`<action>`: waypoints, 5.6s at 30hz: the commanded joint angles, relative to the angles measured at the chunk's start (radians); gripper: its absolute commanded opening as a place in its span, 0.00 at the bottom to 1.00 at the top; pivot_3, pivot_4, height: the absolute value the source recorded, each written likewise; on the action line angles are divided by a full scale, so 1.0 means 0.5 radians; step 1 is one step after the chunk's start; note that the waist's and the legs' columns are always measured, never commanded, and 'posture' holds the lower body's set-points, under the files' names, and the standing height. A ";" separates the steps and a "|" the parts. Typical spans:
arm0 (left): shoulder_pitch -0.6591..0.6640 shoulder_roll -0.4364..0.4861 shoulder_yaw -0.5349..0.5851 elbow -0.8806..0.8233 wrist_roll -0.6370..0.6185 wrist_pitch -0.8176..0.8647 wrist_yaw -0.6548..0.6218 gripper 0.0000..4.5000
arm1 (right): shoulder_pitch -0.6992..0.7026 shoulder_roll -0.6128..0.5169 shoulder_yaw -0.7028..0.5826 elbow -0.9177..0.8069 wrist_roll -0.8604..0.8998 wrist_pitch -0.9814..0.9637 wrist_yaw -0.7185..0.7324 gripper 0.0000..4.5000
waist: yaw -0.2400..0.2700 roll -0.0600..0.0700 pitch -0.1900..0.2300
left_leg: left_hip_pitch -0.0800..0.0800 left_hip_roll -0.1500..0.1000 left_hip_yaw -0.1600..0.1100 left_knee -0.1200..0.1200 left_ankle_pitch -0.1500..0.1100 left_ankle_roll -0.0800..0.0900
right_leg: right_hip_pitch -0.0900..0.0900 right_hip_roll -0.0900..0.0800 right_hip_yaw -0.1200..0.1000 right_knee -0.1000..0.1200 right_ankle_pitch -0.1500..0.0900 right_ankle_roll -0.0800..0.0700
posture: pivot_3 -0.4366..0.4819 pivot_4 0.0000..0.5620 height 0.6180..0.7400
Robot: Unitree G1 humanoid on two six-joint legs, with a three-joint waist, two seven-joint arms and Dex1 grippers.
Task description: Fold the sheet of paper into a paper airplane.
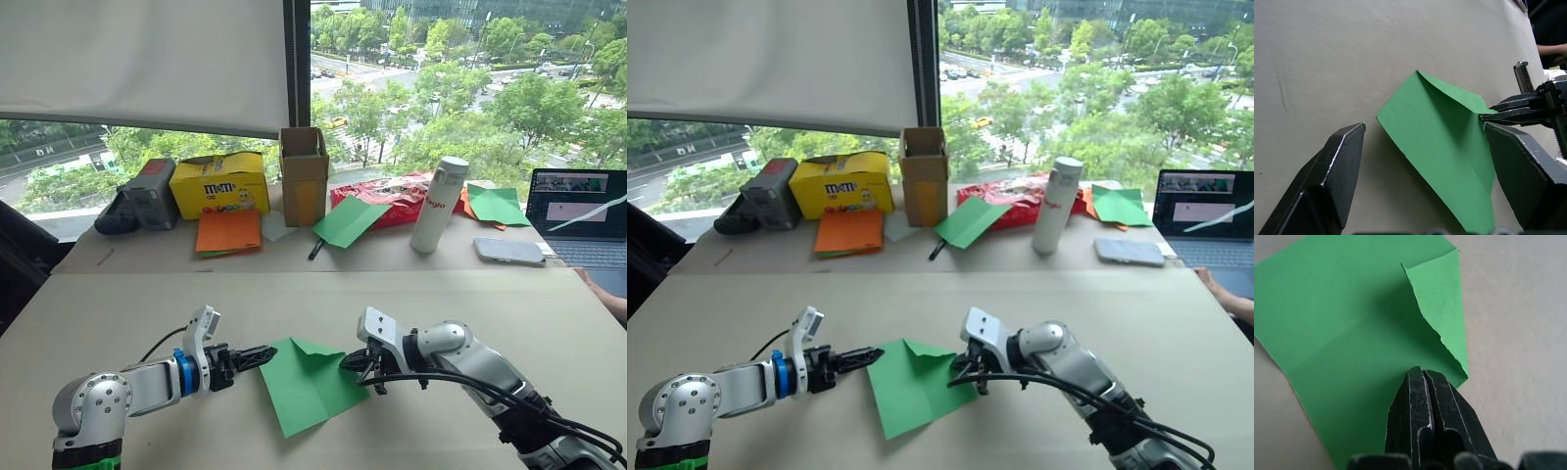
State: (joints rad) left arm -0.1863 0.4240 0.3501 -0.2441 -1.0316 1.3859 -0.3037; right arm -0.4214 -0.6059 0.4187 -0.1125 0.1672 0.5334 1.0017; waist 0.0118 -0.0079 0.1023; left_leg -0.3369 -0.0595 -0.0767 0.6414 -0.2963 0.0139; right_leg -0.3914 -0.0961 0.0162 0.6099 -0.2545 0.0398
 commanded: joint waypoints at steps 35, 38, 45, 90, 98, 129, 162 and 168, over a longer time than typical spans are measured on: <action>-1.429 0.256 -1.592 1.968 1.449 -1.632 -2.269 0.00 | 0.047 0.156 -0.305 -0.542 0.319 0.476 -0.425 0.00 | 0.001 -0.003 -0.001 | -0.031 -0.008 -0.001 0.009 0.005 0.001 | -0.025 0.005 -0.008 0.006 0.001 0.000 | 0.48 0.27 1.00; -1.512 0.160 -1.558 2.142 1.536 -1.709 -2.294 0.00 | 0.118 0.188 -0.213 -0.465 0.271 0.398 -0.431 0.00 | -0.002 -0.003 -0.001 | -0.031 -0.009 -0.001 0.010 0.006 0.003 | -0.024 0.005 -0.009 0.009 0.001 0.001 | 0.48 0.27 1.00; -1.496 0.084 -1.460 2.189 1.633 -1.759 -2.323 0.00 | 0.236 0.309 -0.149 -0.223 0.193 0.228 -0.461 0.00 | -0.024 -0.004 -0.001 | -0.031 -0.009 -0.001 0.016 0.007 0.005 | -0.023 0.009 -0.009 0.017 0.001 0.001 | 0.48 0.27 1.00; -0.867 0.050 -0.693 1.187 1.154 -0.881 -1.466 0.00 | 0.210 0.309 -0.030 -0.092 0.014 0.189 -0.460 0.00 | -0.045 -0.003 -0.010 | -0.016 -0.009 -0.003 0.018 0.006 0.005 | -0.020 0.006 0.000 0.036 0.001 0.001 | 0.48 0.27 1.00; -0.731 0.114 -0.871 0.945 1.260 -1.197 -1.530 0.00 | 0.223 0.319 -0.011 -0.103 0.005 0.195 -0.464 0.00 | -0.045 -0.003 -0.012 | -0.016 -0.008 -0.003 0.018 0.006 0.004 | -0.020 0.005 0.001 0.035 0.001 0.001 | 0.48 0.27 1.00; -0.552 0.343 -1.526 1.025 2.412 -3.622 -1.537 0.00 | 0.192 0.395 -0.136 -0.133 0.069 0.282 -0.513 0.00 | 0.000 0.001 -0.016 | -0.015 -0.011 -0.002 0.018 -0.001 0.016 | -0.019 0.004 -0.001 0.032 0.001 0.001 | 0.48 0.27 1.00; -0.367 0.381 -1.570 0.759 2.512 -3.265 -1.533 0.00 | 0.097 0.615 -0.231 0.169 0.071 0.116 -0.606 0.00 | -0.011 0.004 -0.017 | 0.002 -0.013 -0.002 0.016 -0.005 0.023 | -0.003 0.007 -0.003 0.034 0.001 0.002 | 0.48 0.27 1.00; -0.364 0.380 -1.573 0.750 2.516 -3.234 -1.532 0.00 | 0.075 0.596 -0.165 0.233 -0.005 0.074 -0.584 0.00 | -0.018 0.008 -0.020 | 0.003 -0.013 -0.002 0.016 -0.005 0.024 | -0.001 0.007 -0.003 0.032 0.001 0.002 | 0.48 0.27 1.00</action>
State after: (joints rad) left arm -0.3996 0.6064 -0.3899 0.1260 0.2032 -0.2416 -1.0400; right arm -0.3784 -0.3039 0.3163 -0.0075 0.1825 0.5791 0.7073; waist 0.0027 -0.0039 0.0924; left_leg -0.3351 -0.0659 -0.0780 0.6492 -0.2989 0.0261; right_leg -0.3918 -0.0924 0.0145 0.6261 -0.2542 0.0407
